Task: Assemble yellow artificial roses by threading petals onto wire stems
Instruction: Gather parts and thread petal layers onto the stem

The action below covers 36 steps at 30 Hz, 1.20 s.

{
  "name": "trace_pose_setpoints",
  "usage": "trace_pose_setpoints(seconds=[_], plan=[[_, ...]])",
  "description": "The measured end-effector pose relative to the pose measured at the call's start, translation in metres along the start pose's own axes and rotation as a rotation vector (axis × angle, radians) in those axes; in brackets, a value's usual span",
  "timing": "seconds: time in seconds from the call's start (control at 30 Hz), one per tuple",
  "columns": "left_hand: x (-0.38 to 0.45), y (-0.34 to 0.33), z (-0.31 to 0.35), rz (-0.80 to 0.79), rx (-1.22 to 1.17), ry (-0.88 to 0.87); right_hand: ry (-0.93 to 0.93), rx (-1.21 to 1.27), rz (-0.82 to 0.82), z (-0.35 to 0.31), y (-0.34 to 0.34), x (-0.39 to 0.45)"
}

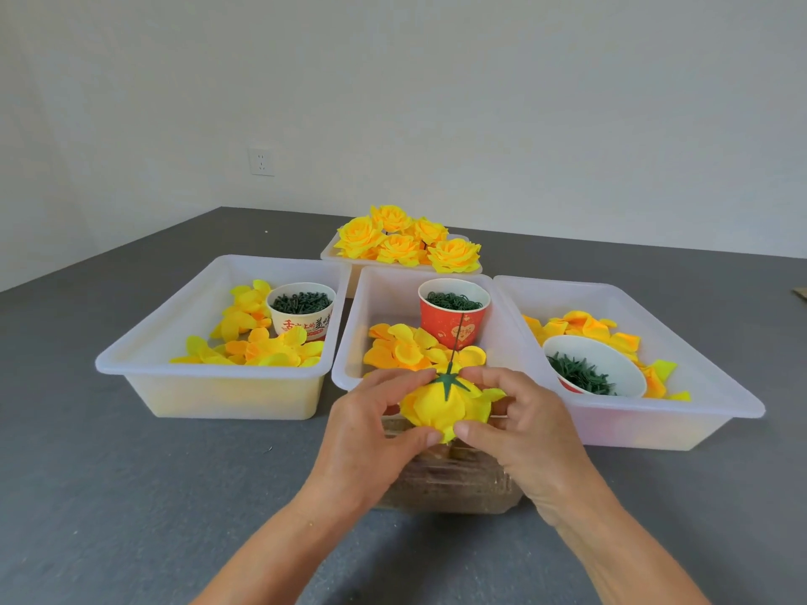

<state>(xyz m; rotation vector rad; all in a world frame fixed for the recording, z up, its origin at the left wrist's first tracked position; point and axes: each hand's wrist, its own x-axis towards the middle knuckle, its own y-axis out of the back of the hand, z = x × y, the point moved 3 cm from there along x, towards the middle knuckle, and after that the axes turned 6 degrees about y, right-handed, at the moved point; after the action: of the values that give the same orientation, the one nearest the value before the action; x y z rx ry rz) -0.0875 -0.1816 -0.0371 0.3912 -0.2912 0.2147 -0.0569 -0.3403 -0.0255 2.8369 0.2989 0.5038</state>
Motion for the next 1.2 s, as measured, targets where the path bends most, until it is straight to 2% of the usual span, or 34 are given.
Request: trace_pose_setpoints(seconds=[0.07, 0.13, 0.23, 0.3, 0.37, 0.5, 0.57, 0.8, 1.03, 1.2], plan=[[0.0, 0.002, 0.001, -0.037, -0.026, 0.006, -0.029, 0.052, -0.006, -0.002, 0.004, -0.001], [0.001, 0.005, 0.003, -0.04, -0.102, 0.03, -0.009, 0.058, 0.057, -0.009, 0.009, 0.0], [0.007, 0.013, 0.01, 0.055, -0.204, 0.054, 0.139, -0.131, 0.248, -0.025, 0.011, 0.006], [0.014, 0.015, 0.016, 0.095, -0.199, 0.036, 0.2, -0.296, 0.278, -0.032, 0.0, 0.011], [0.019, 0.012, 0.021, 0.067, -0.144, 0.011, 0.218, -0.421, 0.29, -0.033, -0.012, 0.014], [0.021, 0.007, 0.023, 0.091, -0.15, 0.014, 0.199, -0.509, 0.364, -0.029, -0.025, 0.019], [0.025, 0.007, 0.029, 0.094, -0.201, 0.011, 0.187, -0.491, 0.388, -0.025, -0.028, 0.018], [0.049, -0.003, 0.045, 0.039, -0.108, 0.03, 0.152, -0.218, 0.515, -0.015, -0.031, 0.012], [0.055, -0.002, 0.048, 0.034, 0.092, -0.029, 0.283, -0.282, 0.645, -0.007, -0.037, 0.01], [0.056, -0.001, 0.049, 0.041, 0.12, -0.053, 0.399, -0.245, 0.701, -0.003, -0.041, 0.012]])
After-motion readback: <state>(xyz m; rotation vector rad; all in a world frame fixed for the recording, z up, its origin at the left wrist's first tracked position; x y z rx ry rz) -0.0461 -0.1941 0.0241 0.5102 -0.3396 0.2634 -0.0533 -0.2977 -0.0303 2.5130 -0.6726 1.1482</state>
